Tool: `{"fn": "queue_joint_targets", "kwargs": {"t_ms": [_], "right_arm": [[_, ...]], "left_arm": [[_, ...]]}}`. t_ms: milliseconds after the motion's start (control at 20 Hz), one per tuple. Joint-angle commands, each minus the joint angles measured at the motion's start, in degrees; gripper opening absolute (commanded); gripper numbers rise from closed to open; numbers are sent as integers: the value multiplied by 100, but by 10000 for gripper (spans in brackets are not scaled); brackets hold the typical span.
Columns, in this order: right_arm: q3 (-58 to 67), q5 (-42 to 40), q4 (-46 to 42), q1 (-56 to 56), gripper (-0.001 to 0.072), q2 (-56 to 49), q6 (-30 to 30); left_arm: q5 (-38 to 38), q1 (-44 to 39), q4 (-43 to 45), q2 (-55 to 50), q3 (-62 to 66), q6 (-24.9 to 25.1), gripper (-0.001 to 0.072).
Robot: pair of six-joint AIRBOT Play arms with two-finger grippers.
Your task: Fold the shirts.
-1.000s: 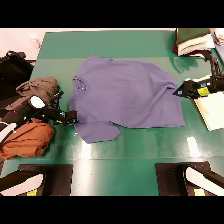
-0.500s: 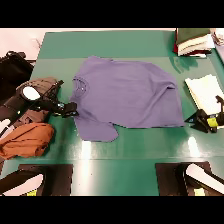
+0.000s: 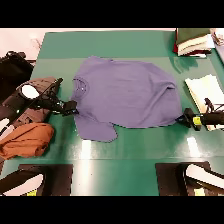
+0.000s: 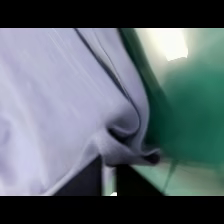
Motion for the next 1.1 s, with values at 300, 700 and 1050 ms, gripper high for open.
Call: {"fn": "queue_joint_targets", "kwargs": {"t_ms": [300, 700, 1050], "right_arm": [[2846, 70, 74, 1095, 18, 1945, -382], [7197, 710, 7, 748, 16, 2542, -260], [8441, 1685, 35, 420, 16, 1711, 328]], "left_arm": [[26, 2, 50, 1593, 2441, -44, 26], [264, 2, 1012, 2041, 7272, -369, 25], [-164, 2, 1871, 1875, 6454, -651, 25]]}}
